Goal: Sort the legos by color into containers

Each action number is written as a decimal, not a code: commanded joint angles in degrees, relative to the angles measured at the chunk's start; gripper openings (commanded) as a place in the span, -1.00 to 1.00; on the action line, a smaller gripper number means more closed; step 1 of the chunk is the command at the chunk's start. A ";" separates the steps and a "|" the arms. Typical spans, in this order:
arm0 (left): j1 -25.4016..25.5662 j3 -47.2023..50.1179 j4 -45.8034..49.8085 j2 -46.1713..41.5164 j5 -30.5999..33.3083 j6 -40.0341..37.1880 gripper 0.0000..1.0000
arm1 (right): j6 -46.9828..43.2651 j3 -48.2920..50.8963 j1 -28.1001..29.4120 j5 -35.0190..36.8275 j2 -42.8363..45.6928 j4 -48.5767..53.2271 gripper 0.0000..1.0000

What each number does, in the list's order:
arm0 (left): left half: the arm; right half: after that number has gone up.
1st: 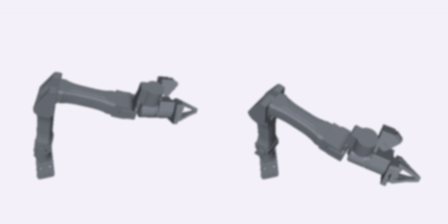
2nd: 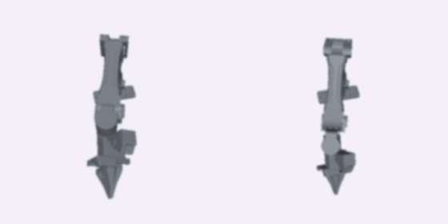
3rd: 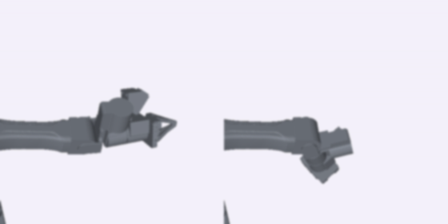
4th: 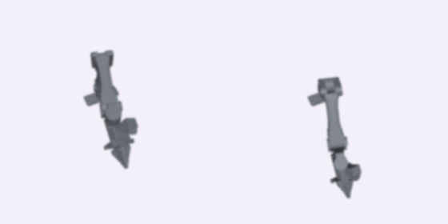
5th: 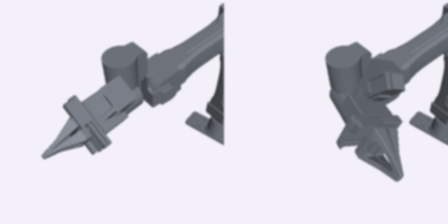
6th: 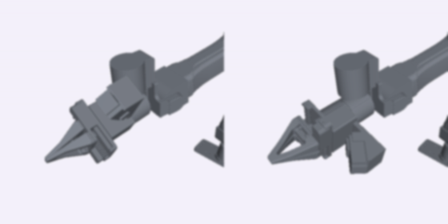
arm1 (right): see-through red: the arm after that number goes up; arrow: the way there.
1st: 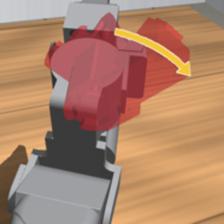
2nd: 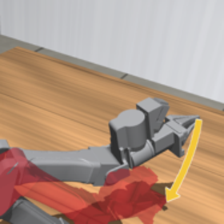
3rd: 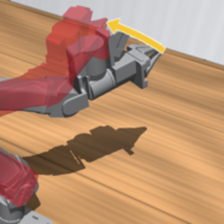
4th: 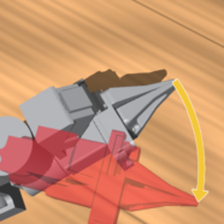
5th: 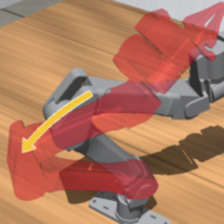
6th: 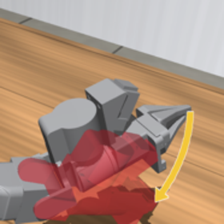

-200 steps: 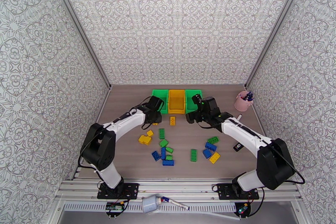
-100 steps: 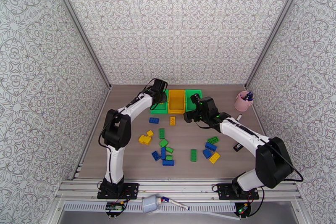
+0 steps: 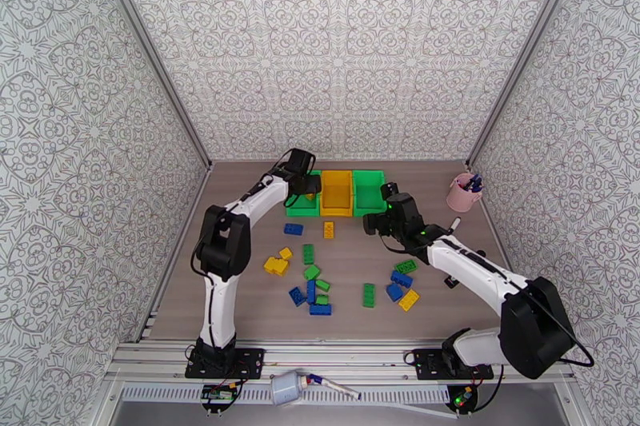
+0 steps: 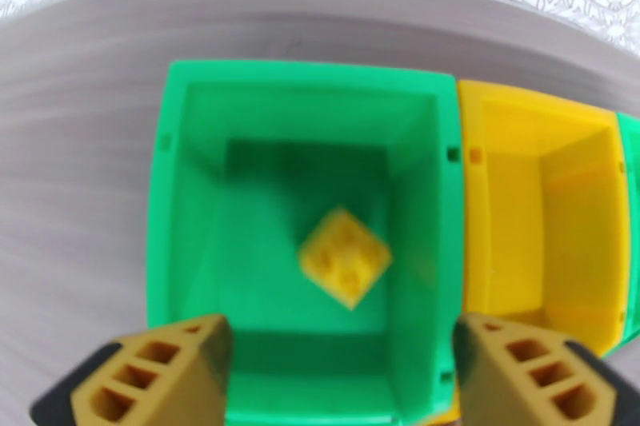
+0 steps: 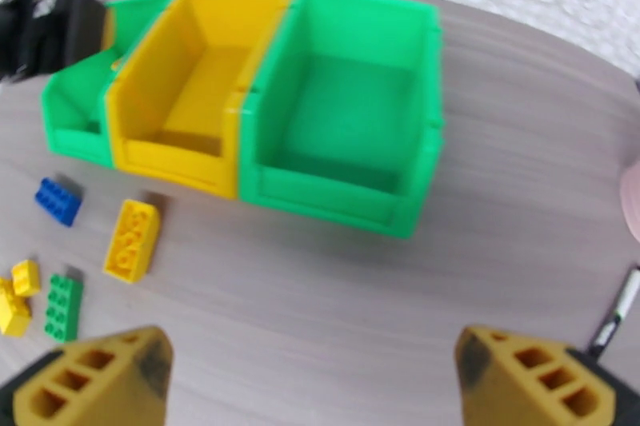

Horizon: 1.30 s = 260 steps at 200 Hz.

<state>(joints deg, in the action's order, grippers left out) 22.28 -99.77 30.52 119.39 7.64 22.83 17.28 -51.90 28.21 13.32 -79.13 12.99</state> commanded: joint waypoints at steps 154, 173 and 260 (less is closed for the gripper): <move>4.24 38.98 -27.97 -35.09 -34.59 -25.46 0.99 | 46.46 11.11 -3.21 13.67 12.21 23.51 0.83; 4.46 39.31 -27.59 -35.93 -40.97 -29.54 0.99 | 49.17 12.84 -4.50 11.17 12.81 23.44 0.78; 9.53 42.06 -23.30 -39.01 -49.76 -47.05 0.99 | 55.36 13.04 -5.15 0.51 3.22 16.81 0.65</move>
<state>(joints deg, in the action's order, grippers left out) 30.70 -59.42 5.19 82.21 -38.39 -16.84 68.77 -38.92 23.40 18.65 -73.87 33.19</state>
